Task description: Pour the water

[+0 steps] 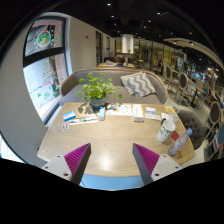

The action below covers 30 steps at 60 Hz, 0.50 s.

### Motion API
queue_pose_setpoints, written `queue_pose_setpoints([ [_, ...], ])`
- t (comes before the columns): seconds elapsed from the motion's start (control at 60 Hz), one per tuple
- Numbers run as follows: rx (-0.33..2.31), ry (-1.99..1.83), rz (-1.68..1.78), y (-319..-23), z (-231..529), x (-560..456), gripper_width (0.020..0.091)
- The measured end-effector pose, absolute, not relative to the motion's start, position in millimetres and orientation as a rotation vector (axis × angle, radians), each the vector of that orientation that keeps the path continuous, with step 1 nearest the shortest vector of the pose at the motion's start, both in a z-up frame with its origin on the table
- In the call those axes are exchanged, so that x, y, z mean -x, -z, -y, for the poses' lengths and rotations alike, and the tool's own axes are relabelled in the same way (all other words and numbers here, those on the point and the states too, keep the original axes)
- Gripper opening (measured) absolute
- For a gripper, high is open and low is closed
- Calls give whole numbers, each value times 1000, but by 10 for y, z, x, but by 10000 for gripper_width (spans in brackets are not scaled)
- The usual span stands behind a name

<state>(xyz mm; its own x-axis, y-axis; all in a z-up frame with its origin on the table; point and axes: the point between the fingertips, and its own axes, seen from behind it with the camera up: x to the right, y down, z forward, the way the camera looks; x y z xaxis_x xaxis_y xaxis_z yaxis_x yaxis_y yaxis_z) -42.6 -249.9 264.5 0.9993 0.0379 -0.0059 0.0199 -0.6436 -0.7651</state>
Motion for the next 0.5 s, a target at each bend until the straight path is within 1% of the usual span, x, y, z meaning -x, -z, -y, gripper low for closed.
queue_pose_setpoints([
  [0.133, 2269, -22, 18, -2567, 2513, 199, 857],
  [0.233, 2270, -25, 9, -2452, 2572, -203, 856],
  [0.367, 2277, -15, -19, -2200, 2651, -784, 855],
  [0.5, 2288, 7, -60, -1854, 2739, -1508, 855],
])
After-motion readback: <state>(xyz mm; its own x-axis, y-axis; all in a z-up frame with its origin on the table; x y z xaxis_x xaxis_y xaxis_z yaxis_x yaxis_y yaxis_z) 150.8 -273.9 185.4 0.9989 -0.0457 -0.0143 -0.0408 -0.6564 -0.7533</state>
